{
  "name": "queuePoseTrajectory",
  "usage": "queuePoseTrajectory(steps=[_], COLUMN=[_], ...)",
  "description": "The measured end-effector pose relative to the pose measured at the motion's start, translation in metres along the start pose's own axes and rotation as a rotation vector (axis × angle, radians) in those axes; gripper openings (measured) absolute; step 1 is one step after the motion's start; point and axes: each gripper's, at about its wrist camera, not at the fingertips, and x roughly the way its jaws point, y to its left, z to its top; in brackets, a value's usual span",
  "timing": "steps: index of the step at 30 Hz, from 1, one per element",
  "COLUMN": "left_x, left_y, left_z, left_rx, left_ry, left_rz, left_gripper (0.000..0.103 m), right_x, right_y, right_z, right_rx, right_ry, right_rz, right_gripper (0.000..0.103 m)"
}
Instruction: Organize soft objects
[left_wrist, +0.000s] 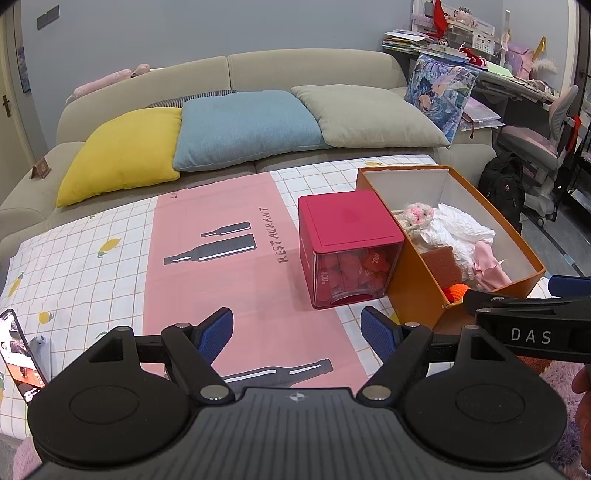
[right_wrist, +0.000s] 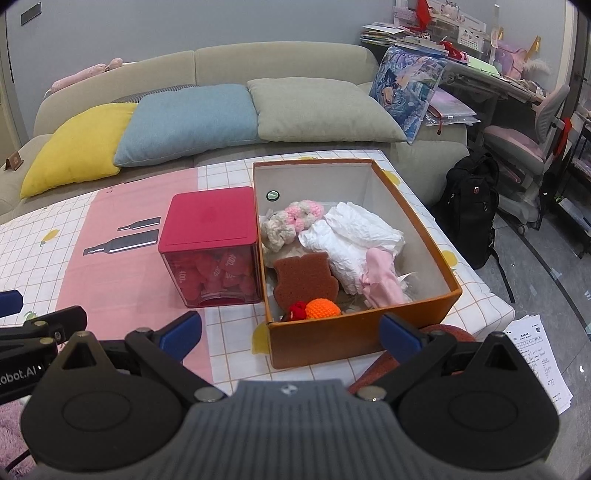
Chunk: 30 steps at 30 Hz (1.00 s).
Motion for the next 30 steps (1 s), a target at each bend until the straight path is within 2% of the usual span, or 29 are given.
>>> queuePoseTrajectory(steps=[30], left_x=[-0.0004], left_y=[-0.0001], left_z=[-0.0005], left_rx=[0.000], left_ry=[-0.002], left_rz=[0.001], left_gripper=[0.092], right_x=[0.0030], right_y=[0.0009], right_z=[-0.0021], right_rx=[-0.003], right_ry=[0.009], right_rz=[0.006], right_gripper=[0.100])
